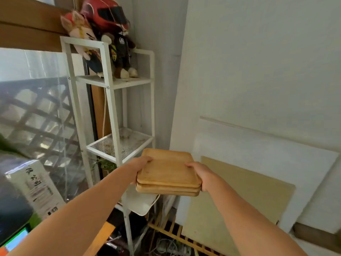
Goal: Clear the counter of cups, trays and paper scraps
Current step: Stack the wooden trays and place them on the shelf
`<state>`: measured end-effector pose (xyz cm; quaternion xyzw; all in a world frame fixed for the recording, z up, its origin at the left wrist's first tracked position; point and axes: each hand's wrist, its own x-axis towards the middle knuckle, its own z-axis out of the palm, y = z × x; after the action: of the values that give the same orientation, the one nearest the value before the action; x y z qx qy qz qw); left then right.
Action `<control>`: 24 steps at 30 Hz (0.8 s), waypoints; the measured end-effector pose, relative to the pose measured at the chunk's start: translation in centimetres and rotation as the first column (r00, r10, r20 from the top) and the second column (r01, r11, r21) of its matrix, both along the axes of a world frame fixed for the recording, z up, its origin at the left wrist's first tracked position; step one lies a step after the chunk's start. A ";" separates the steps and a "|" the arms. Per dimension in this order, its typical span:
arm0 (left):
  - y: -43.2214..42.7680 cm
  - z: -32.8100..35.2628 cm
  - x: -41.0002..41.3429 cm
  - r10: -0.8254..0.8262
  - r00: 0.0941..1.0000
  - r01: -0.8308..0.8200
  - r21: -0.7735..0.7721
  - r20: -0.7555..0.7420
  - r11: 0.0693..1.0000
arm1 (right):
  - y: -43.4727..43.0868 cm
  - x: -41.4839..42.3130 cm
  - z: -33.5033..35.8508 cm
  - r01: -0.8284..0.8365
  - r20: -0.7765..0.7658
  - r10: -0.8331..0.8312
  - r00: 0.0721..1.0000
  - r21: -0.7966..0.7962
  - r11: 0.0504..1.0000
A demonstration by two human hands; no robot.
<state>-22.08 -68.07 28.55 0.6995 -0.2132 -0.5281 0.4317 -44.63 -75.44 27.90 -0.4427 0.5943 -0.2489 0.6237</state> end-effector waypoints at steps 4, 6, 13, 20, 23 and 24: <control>-4.1 -0.6 3.3 0.086 0.996 -0.087 0.024 0.027 0.996 | -6.0 4.0 -0.8 -0.091 0.005 0.091 0.996 0.024 0.996; -6.6 -1.0 4.9 0.146 0.988 -0.146 0.017 0.041 0.989 | -9.2 6.1 -0.9 -0.150 -0.005 0.151 0.989 0.021 0.988; -15.2 -1.2 9.7 0.385 0.923 -0.385 -0.017 0.008 0.923 | -21.5 13.4 0.0 -0.333 -0.025 0.334 0.942 0.031 0.942; -18.8 -2.9 13.0 0.573 0.819 -0.573 -0.004 0.007 0.819 | -29.5 20.9 -1.5 -0.517 -0.057 0.518 0.854 0.022 0.856; -19.2 -4.8 13.9 0.640 0.768 -0.641 0.029 0.027 0.767 | -30.9 23.5 -3.1 -0.588 -0.066 0.591 0.804 0.055 0.807; -19.3 -5.3 14.0 0.661 0.750 -0.662 0.035 0.023 0.749 | -31.2 24.3 -3.5 -0.608 -0.064 0.613 0.788 0.074 0.790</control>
<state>-8.06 -87.32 23.25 0.7407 0.0571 -0.3425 0.5752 -20.34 -106.64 24.41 -0.6054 0.4513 -0.0003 0.6556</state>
